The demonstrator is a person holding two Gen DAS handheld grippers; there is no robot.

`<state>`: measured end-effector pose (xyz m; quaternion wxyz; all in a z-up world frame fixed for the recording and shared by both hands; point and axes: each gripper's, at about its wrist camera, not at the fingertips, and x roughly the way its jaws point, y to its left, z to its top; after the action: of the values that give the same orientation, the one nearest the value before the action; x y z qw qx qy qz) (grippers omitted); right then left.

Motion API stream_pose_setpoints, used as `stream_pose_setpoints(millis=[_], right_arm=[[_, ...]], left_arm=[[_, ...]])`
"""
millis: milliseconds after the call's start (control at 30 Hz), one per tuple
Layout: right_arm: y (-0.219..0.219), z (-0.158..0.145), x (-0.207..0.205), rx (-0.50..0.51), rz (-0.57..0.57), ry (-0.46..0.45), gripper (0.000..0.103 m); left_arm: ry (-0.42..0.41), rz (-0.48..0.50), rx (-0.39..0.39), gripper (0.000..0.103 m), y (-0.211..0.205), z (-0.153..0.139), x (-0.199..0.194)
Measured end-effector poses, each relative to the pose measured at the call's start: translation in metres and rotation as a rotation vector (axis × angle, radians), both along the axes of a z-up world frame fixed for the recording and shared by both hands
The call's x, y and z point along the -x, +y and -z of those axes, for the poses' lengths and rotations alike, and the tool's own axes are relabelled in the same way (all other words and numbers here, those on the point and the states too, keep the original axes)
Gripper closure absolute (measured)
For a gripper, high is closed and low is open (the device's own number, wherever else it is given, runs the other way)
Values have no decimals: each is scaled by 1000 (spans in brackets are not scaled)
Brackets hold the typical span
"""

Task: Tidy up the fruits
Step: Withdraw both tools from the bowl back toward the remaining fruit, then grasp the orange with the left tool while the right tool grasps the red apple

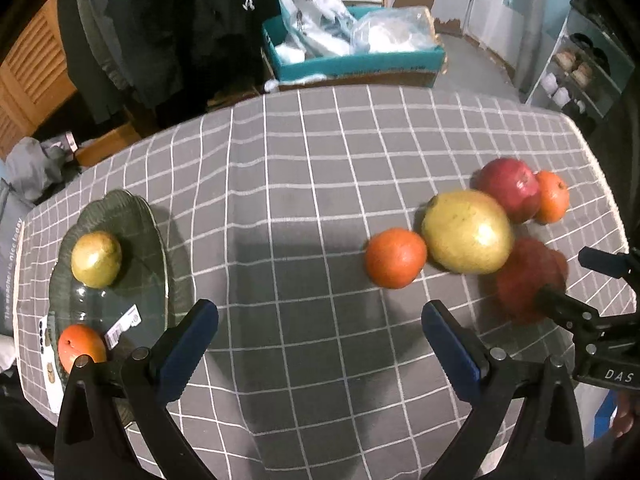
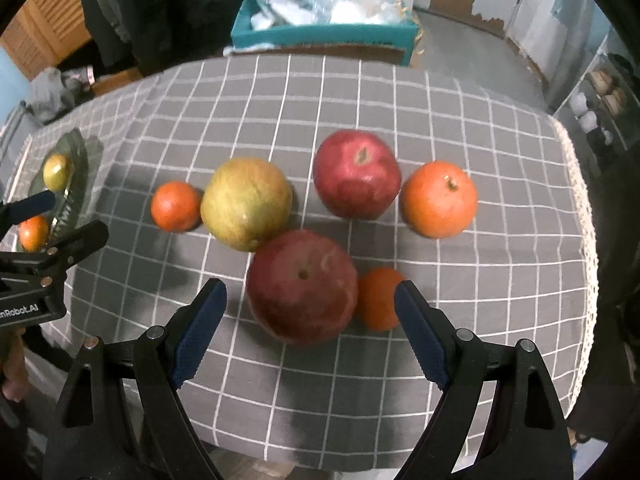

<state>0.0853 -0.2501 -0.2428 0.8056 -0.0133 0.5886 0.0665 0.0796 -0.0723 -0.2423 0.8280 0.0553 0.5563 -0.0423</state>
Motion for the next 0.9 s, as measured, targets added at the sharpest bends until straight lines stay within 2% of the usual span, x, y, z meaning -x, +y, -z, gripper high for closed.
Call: stream_pose_setpoints(millis=[233, 633, 667, 700, 833, 900], right_arm=[[10, 26, -6, 47, -45, 48, 17], [40, 45, -4, 251, -177, -2, 19], [42, 45, -2, 253, -194, -4, 26], [43, 45, -1, 245, -199, -2, 27], [40, 43, 1, 232, -187, -3, 28], [32, 40, 0, 182, -155, 0, 28]], left_arm=[[24, 14, -24, 0, -4, 11, -1], [48, 36, -23, 0, -13, 24, -11], [50, 36, -15, 0, -13, 25, -13], [54, 35, -5, 0, -13, 26, -14], [66, 42, 9, 0, -17, 30, -19], [65, 51, 8, 0, -20, 31, -22]])
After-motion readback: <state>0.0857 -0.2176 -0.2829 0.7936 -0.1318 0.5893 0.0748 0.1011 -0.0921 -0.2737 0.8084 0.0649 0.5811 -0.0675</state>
